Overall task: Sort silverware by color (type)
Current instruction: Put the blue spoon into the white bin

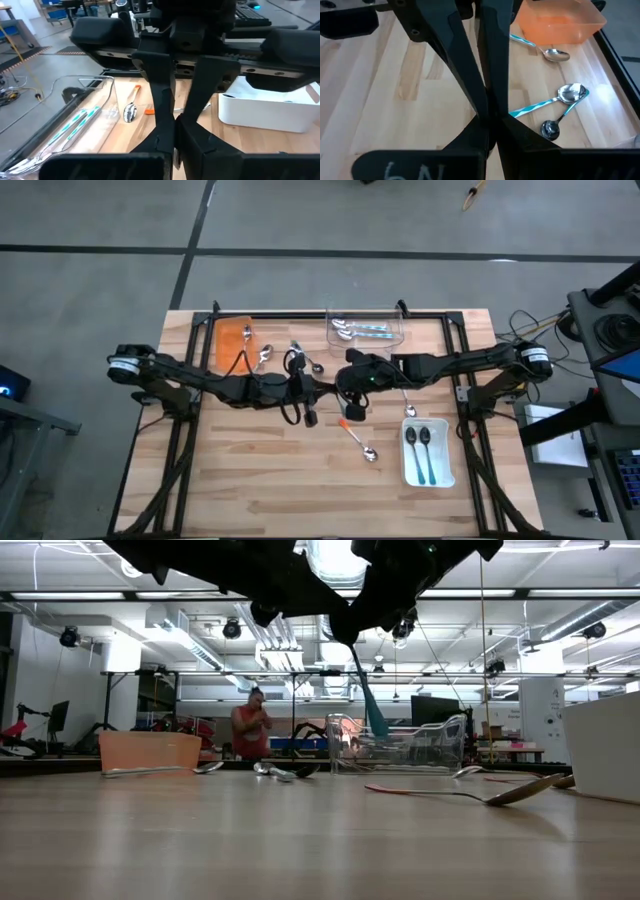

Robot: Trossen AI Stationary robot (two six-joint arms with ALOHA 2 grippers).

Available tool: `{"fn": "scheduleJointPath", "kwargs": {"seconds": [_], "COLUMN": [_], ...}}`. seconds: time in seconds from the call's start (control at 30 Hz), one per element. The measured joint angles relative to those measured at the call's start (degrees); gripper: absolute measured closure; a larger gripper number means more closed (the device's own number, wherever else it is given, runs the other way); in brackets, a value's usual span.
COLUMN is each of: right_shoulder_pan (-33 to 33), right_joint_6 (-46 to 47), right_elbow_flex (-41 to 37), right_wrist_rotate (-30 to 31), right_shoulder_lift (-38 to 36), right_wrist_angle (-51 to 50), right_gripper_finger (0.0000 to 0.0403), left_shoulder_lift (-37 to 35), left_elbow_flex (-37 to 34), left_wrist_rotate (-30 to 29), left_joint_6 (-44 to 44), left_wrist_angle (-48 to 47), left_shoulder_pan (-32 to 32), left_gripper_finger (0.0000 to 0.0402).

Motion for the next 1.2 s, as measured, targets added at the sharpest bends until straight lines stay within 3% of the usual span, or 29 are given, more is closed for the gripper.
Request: {"fn": "scheduleJointPath", "kwargs": {"seconds": [0.33,0.53,0.87,1.2], "right_shoulder_pan": [-0.04,-0.07,-0.07,0.99], "right_joint_6": [4.22,5.28,7.97,16.79], "right_elbow_flex": [-0.15,-0.15,-0.15,-0.84], "right_wrist_rotate": [0.46,0.67,10.04,17.02], "right_shoulder_lift": [0.0,-0.26,-0.44,0.19], "right_wrist_angle": [0.19,-0.18,-0.59,0.32], "right_gripper_finger": [0.0274,0.0227,0.0214,0.0214], "left_shoulder_lift": [0.15,0.1,0.02,-0.96], "left_elbow_flex": [-0.02,-0.11,-0.17,-0.18], "left_wrist_rotate": [-1.36,-4.42,-11.82,-21.99], "left_joint_6": [-2.5,-4.11,-7.76,-10.36], "left_wrist_angle": [-0.71,-2.91,-5.36,-5.79], "left_shoulder_pan": [-1.19,-1.29,-1.3,-1.05], "left_gripper_finger": [0.0401,0.0401,0.0401,0.0401]}}
